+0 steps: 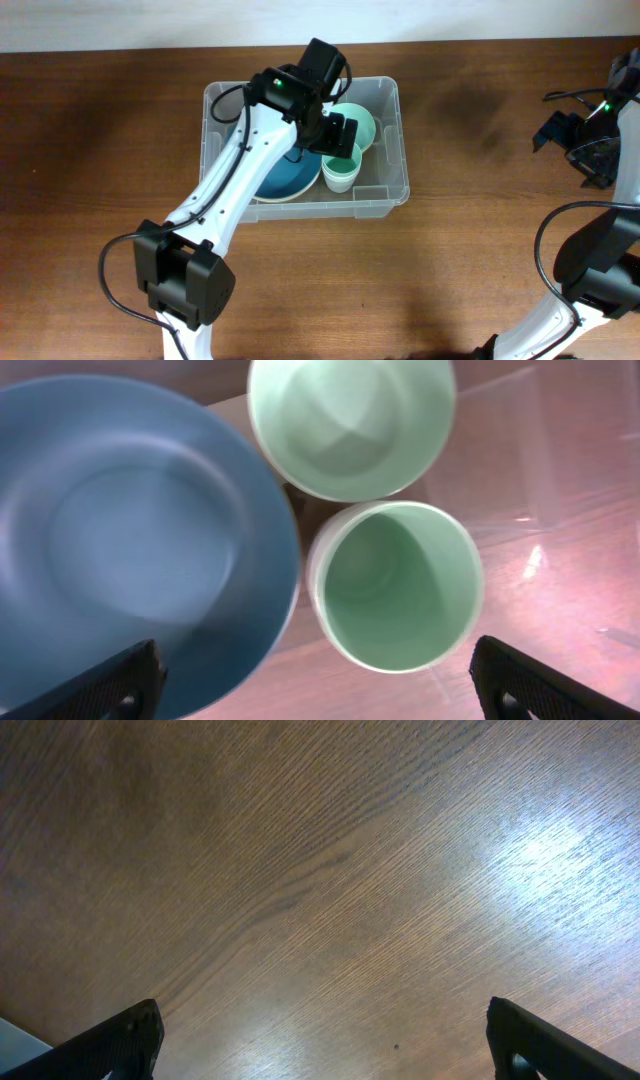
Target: Pack container
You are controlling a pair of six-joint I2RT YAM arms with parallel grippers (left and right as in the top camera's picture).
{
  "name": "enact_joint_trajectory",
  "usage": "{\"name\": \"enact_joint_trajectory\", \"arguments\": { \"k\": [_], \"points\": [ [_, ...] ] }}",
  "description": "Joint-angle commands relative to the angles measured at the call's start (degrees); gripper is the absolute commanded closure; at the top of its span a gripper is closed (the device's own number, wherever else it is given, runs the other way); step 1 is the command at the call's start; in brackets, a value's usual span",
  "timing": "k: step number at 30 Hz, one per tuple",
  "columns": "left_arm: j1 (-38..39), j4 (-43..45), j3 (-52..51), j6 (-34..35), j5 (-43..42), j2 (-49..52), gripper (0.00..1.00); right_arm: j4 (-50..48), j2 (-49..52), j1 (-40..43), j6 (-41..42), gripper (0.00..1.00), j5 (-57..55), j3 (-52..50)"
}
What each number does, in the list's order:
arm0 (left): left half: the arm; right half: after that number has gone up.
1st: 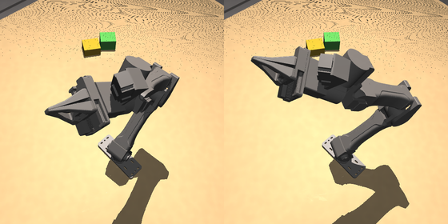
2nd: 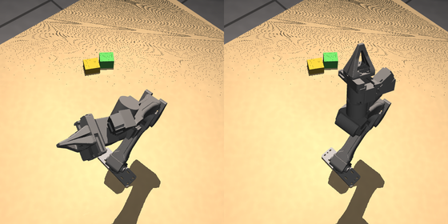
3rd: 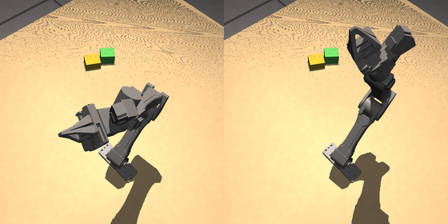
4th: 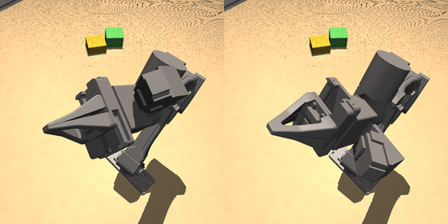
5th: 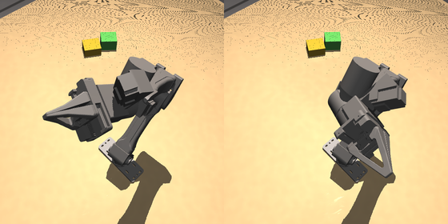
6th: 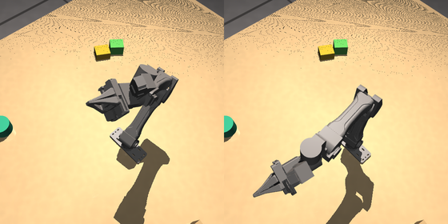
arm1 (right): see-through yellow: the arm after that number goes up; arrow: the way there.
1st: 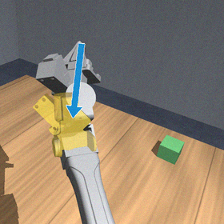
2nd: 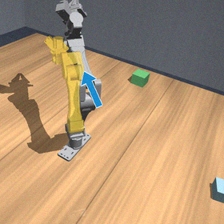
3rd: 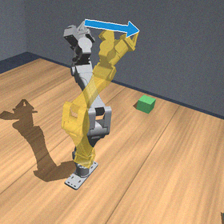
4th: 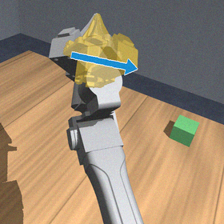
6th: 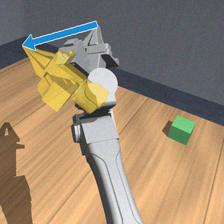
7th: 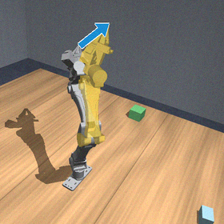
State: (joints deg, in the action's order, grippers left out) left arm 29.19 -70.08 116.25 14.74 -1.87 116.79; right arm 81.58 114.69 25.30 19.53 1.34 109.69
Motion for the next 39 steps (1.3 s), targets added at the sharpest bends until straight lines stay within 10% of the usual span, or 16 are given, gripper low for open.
{"name": "enact_joint_trajectory", "arguments": {
  "k": [1,11,24,39],
  "points": [
    [-3.2,-2.3,0.8,1.4,2.2,-4.0,0.0,0.0,0.0,-0.2,0.5,0.01,-0.5,0.0],
    [-7.2,-18.8,-0.4,13.0,17.3,-23.3,0.0,0.0,0.0,-0.2,0.5,0.01,-0.5,0.0],
    [-1.5,-7.0,-27.6,16.1,17.1,-64.2,0.0,0.0,0.0,-0.2,0.5,0.01,-0.5,0.0],
    [-1.5,-10.7,-31.1,15.2,16.2,-73.2,0.0,0.0,0.0,-0.2,0.5,0.01,-0.5,0.0]
  ]
}}
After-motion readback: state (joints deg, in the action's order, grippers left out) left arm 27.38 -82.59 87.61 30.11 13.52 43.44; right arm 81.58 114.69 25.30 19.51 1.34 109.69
